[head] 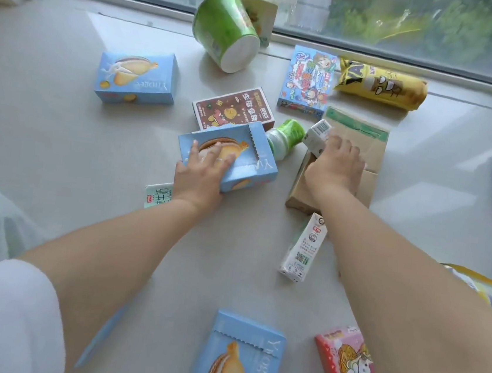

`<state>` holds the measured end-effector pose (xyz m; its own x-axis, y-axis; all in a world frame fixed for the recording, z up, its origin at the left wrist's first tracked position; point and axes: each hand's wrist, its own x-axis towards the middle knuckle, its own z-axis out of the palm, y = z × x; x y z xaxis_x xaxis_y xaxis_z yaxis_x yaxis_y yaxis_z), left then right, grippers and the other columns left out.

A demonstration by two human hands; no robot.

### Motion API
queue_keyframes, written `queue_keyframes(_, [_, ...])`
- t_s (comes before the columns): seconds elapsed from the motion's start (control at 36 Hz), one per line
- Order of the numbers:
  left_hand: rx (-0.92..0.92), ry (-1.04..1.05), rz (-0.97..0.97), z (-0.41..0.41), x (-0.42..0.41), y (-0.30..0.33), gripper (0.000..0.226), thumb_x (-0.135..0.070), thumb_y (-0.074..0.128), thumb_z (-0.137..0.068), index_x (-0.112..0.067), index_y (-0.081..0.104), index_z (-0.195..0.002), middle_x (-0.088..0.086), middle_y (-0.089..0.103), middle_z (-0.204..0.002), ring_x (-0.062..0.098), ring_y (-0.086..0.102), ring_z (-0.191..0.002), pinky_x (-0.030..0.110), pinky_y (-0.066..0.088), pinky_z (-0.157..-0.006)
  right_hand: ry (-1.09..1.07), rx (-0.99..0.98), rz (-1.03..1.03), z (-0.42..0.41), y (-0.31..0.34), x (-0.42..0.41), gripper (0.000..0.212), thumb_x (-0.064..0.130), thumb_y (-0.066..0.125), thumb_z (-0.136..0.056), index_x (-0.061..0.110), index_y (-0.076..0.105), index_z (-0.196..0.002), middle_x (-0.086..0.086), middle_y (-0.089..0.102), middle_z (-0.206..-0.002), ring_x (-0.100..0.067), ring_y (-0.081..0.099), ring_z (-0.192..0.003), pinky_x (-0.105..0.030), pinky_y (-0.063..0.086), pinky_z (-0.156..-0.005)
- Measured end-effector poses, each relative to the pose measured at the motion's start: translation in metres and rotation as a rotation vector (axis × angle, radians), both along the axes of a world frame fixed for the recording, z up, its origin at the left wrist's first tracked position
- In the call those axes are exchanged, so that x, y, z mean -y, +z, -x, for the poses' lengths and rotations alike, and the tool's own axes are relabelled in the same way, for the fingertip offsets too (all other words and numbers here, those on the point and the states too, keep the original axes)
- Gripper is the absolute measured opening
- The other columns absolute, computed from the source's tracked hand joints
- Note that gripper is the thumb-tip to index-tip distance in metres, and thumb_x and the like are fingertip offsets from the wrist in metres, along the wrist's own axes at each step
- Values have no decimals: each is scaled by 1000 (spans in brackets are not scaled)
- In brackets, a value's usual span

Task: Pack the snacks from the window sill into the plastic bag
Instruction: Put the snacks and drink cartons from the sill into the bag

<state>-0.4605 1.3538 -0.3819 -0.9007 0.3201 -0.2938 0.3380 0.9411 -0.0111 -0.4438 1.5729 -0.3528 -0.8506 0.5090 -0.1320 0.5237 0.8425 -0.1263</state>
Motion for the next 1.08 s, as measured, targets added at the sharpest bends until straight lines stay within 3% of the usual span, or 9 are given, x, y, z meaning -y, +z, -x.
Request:
queue_keyframes(0.17, [-13, -31, -135, -1, 13, 4, 71, -38, 66, -82, -38, 30, -143, -9, 25, -153, 31, 13, -145, 44, 43, -96, -43, 23, -72, 10, -9, -7, 42, 9, 45, -91, 8, 40, -133, -13, 41, -132, -32, 36, -122, -41, 37, -95])
queue_keyframes(0.31, [-121, 101, -436, -9, 31, 21, 60, -23, 70, -76, -30, 52, -132, -4, 52, -136, 28, 44, -128, 39, 45, -88, 12, 25, 41, -16, -6, -2, 43, 16, 60, -85, 7, 45, -125, -12, 42, -128, -31, 35, -121, -37, 39, -92])
queue_keyframes(0.5, [-83, 617, -899, -41, 54, 73, 26, -24, 64, -81, -22, 56, -106, 2, 62, -92, 27, 55, -84, 32, 44, -73, 50, -118, 135, -70, 31, 32, 44, 25, 59, -87, 9, 46, -126, -13, 47, -125, -33, 43, -114, -40, 39, -88])
queue_keyframes(0.61, [-5, 799, -1194, -72, 75, 96, 19, -23, 62, -86, -22, 50, -100, -2, 60, -96, 22, 57, -90, 29, 45, -74, 66, -172, 293, -103, 61, 64, 34, 27, 61, -85, 12, 49, -113, -9, 54, -111, -31, 51, -102, -34, 36, -76])
queue_keyframes(0.69, [40, 865, -1358, -96, 98, 107, 15, -25, 60, -89, -23, 51, -101, -6, 60, -96, 24, 60, -98, 40, 53, -84, 25, -216, 463, -125, 80, 94, 30, 29, 63, -85, 11, 51, -106, -8, 56, -102, -29, 53, -94, -32, 35, -71])
queue_keyframes(0.75, [80, 905, -1442, -111, 115, 113, 14, -26, 58, -91, -23, 50, -102, -6, 58, -97, 27, 62, -100, 46, 57, -78, -36, -205, 578, -136, 90, 116, 33, 30, 65, -84, 10, 51, -106, -6, 56, -97, -25, 50, -88, -32, 37, -72])
queue_keyframes(0.89, [39, 865, -1509, -145, 164, 134, 15, -25, 54, -95, -18, 47, -107, 3, 57, -104, 26, 62, -96, 38, 60, -63, -97, -207, 819, -157, 104, 180, 42, 36, 70, -80, 10, 58, -110, -4, 62, -99, -24, 59, -94, -29, 43, -73])
queue_keyframes(1.0, [-60, 804, -1476, -165, 222, 148, 22, -39, 60, -87, -28, 50, -103, -4, 63, -101, 24, 63, -99, 46, 55, -78, -135, -216, 993, -168, 116, 241, 35, 34, 70, -80, 13, 62, -107, -3, 65, -99, -22, 63, -94, -37, 54, -82])
queue_keyframes(1.08, [-152, 758, -1434, -176, 269, 152, 22, -29, 58, -92, -21, 48, -110, -4, 60, -103, 18, 60, -96, 30, 50, -78, -159, -259, 1063, -172, 121, 287, 24, 32, 71, -79, 18, 61, -95, -2, 66, -95, -24, 65, -96, -44, 54, -87])
